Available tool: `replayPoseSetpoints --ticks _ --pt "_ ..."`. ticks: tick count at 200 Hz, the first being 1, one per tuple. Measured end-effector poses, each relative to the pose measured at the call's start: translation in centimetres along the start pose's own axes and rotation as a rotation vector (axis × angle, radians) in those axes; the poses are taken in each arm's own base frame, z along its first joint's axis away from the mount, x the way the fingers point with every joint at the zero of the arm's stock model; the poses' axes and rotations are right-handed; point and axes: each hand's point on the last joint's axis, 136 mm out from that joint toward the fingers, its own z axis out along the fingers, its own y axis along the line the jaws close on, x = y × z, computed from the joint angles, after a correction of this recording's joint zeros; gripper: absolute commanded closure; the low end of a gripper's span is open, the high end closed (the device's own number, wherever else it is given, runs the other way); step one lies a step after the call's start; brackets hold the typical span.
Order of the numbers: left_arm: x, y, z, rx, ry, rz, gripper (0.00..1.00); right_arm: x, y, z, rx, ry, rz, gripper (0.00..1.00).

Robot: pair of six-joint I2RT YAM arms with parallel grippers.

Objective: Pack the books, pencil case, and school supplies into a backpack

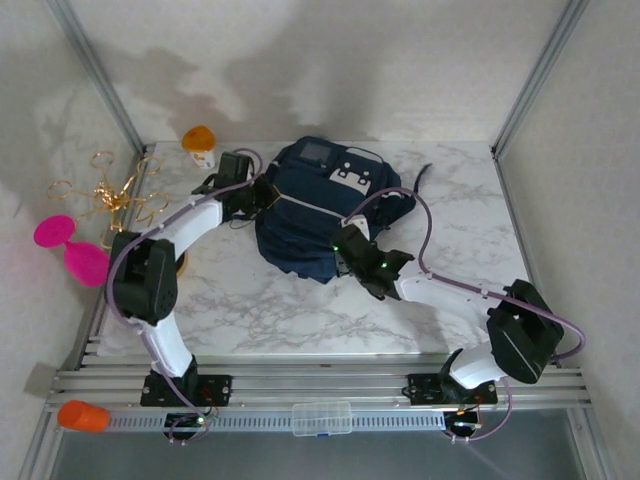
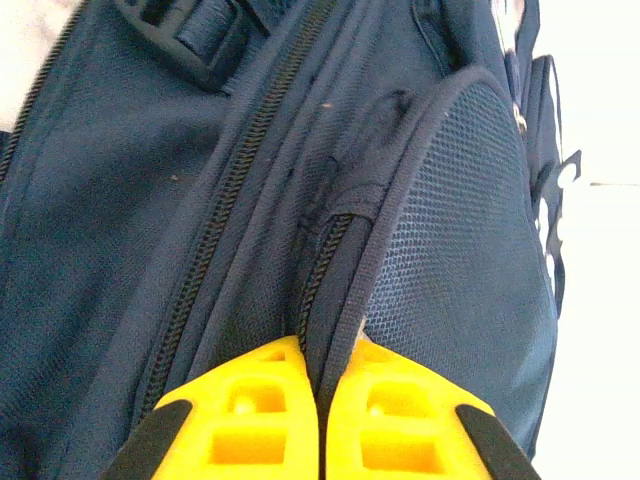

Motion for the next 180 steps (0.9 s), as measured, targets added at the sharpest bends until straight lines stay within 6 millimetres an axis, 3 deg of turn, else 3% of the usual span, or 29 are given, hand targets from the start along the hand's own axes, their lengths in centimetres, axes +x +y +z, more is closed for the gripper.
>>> replayPoseSetpoints --ticks 7,32,57,92,107,129,180 --pt "-0.2 -0.1 0.5 0.011 -0.003 0.004 0.74 0.5 0.0 0.2 0.006 0.018 0.001 1.00" --pt "-0.4 0.1 0.8 0.033 -0.031 -0.011 0.53 1.1 -0.7 0.9 0.038 0.053 0.022 1.00" --pt "0.8 1.0 -1.0 0.039 -0.060 -0.063 0.44 0.5 -2.0 1.4 0.053 0.059 0.076 1.00" --pt "4.4 -0.5 -3.8 0.101 -0.080 -0.126 0.41 -0.9 -4.4 1.8 0.045 0.068 0.168 1.00" --pt "6.2 -1.9 -4.1 0.136 -0.072 -0.145 0.41 -1.8 -5.1 1.8 0.031 0.068 0.205 0.90" --pt "8.5 -3.9 -3.6 0.170 -0.050 -0.166 0.44 -3.4 -5.0 1.6 -0.011 0.057 0.240 0.74" --pt "11.1 -4.5 -0.9 0.134 -0.043 -0.238 0.49 -5.1 -3.0 1.9 -0.078 0.079 0.270 0.65"
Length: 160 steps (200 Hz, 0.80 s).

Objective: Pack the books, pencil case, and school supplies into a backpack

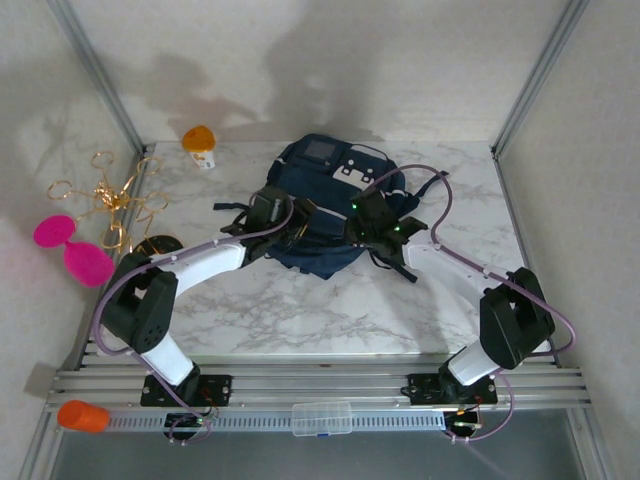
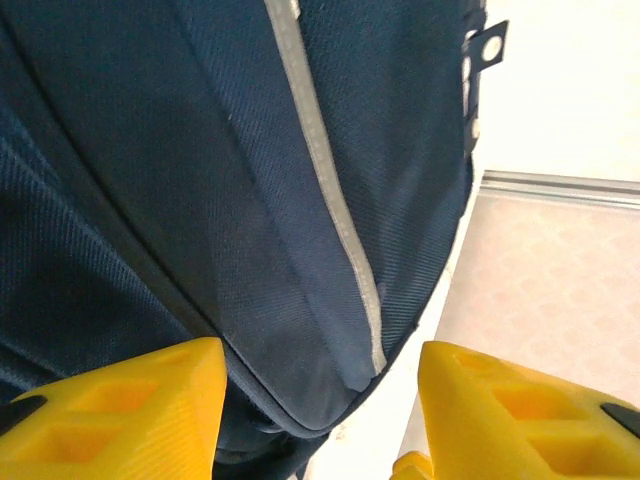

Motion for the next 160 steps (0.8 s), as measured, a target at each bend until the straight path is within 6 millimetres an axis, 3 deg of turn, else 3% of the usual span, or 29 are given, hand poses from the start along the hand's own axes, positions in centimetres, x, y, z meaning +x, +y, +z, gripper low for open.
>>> replayPoseSetpoints --ticks 40,106,134,160 --pt "1.0 0.2 0.5 0.000 -0.023 -0.076 0.53 0.4 -0.5 0.4 0.013 0.023 0.020 0.62" --pt "2.3 2.2 2.5 -0.060 -0.044 -0.139 0.60 0.8 -0.8 0.6 0.027 0.039 0.029 0.60" --pt "3.0 1.8 2.6 -0.042 -0.050 -0.167 0.69 0.8 -0.8 0.6 0.027 0.039 0.031 0.60" --pt "2.9 1.4 3.7 -0.053 -0.051 -0.171 0.87 0.8 -0.8 0.6 0.028 0.039 0.031 0.60"
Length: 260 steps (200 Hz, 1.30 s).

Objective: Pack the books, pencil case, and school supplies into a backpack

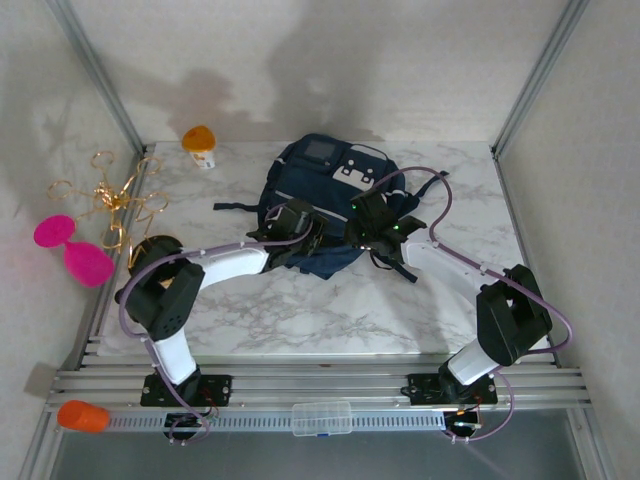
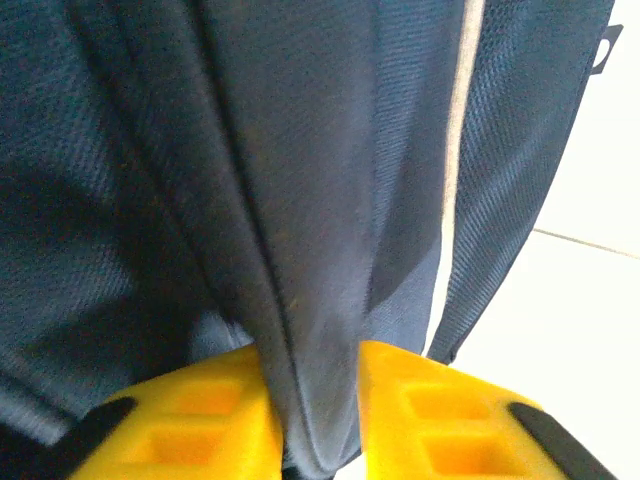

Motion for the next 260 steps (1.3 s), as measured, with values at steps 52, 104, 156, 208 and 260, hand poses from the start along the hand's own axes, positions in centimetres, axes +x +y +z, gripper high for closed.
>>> replayPoseSetpoints --ticks 52,104,156,208,260 --pt "0.0 0.0 0.3 -0.007 -0.001 -0.008 1.00 -0.1 0.3 0.0 -0.003 0.000 0.006 0.51" --pt "0.0 -1.8 -0.9 0.052 0.014 -0.063 1.00 -0.1 3.4 0.6 -0.028 0.011 0.061 0.53" --pt "-0.1 -2.9 -1.6 0.083 0.027 -0.078 1.00 0.2 3.4 0.9 -0.007 0.009 0.152 0.54" --pt "-0.3 -3.3 -1.8 0.095 0.023 -0.082 1.00 -0.1 3.2 2.2 0.008 -0.013 0.201 0.66" --pt "-0.3 -3.4 -1.8 0.099 0.024 -0.082 1.00 0.0 2.7 3.1 -0.002 0.003 0.196 0.91"
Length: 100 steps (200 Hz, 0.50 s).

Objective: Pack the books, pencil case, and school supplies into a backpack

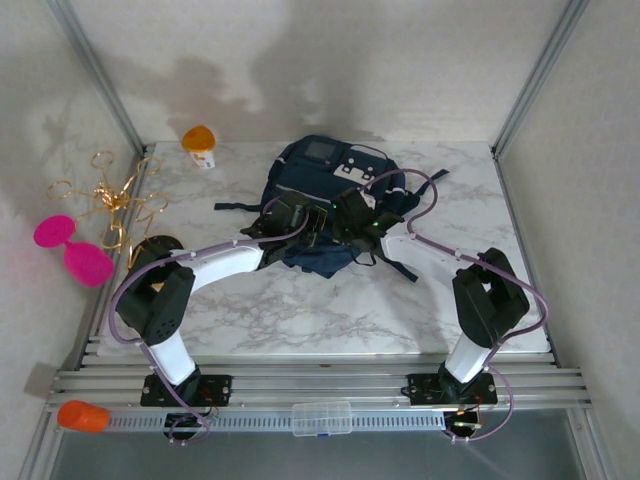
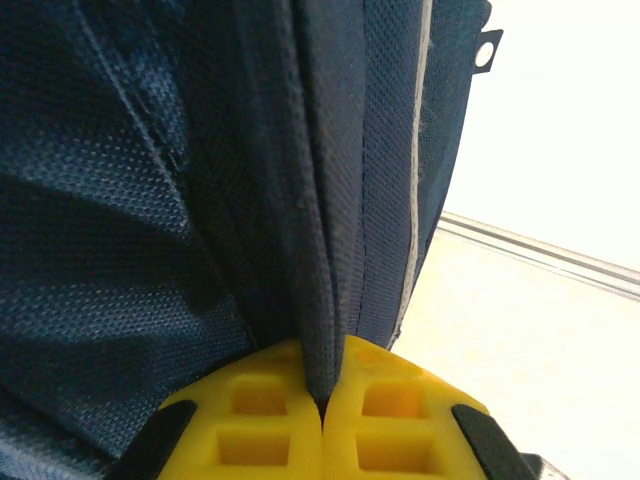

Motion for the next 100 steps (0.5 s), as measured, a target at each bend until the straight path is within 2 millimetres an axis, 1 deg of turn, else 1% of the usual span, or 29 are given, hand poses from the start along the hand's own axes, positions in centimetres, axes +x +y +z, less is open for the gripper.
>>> replayPoseSetpoints --ticks 19,34,58,77,100 --pt "0.0 0.0 0.0 -0.001 0.001 0.007 1.00 -0.1 -0.7 0.0 0.007 -0.002 -0.014 0.95" --pt "0.0 -0.2 -0.2 0.002 0.003 0.017 1.00 -0.5 -1.3 -0.3 0.009 -0.011 -0.023 0.97" --pt "-0.3 -0.7 -0.7 0.011 0.006 0.046 1.00 -1.9 -2.4 -1.0 0.008 -0.032 -0.028 0.99" --pt "-0.4 -0.8 -1.3 0.014 0.013 0.071 1.00 -3.3 -3.1 -1.3 -0.032 -0.034 -0.015 1.00" --pt "-0.2 -0.6 -1.8 0.016 0.027 0.098 1.00 -3.9 -3.3 -1.3 -0.097 0.009 -0.010 1.00"
